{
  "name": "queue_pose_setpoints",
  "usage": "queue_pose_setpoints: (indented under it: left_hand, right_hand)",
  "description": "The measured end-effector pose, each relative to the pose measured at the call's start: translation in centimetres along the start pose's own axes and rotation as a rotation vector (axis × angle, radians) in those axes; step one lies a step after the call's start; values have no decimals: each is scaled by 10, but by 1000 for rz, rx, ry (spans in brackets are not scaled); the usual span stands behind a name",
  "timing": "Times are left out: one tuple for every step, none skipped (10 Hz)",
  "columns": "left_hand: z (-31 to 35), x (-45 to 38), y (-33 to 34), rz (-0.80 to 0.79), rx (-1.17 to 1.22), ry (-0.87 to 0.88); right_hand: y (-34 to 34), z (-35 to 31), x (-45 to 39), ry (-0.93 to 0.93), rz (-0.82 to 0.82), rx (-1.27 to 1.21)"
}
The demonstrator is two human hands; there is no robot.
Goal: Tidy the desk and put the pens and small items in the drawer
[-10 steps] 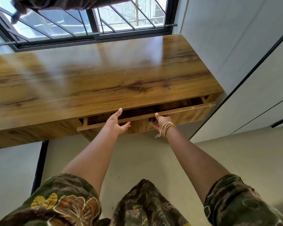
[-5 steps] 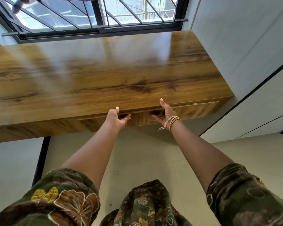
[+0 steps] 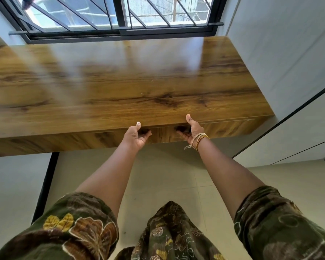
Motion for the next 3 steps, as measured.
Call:
queue_pose_setpoints:
  left_hand:
    - [-7, 5, -14, 100, -334, 62]
    - [-14, 8, -25, 135, -401, 60]
    - [-12, 17, -43, 243, -640, 260]
  right_hand:
    - [-3, 15, 12, -30, 15, 328]
    - [1, 30, 23, -37, -27, 522]
    - [5, 39, 42, -96, 31, 676]
Point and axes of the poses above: each hand's wrist, its own x-axis away from the middle knuckle, its own y-axis out of the palm, z = x × y, the point moved 5 cm from there along -x, towards the middle knuckle, and after that the axes turned 2 degrees about z, right-handed, at the moved point
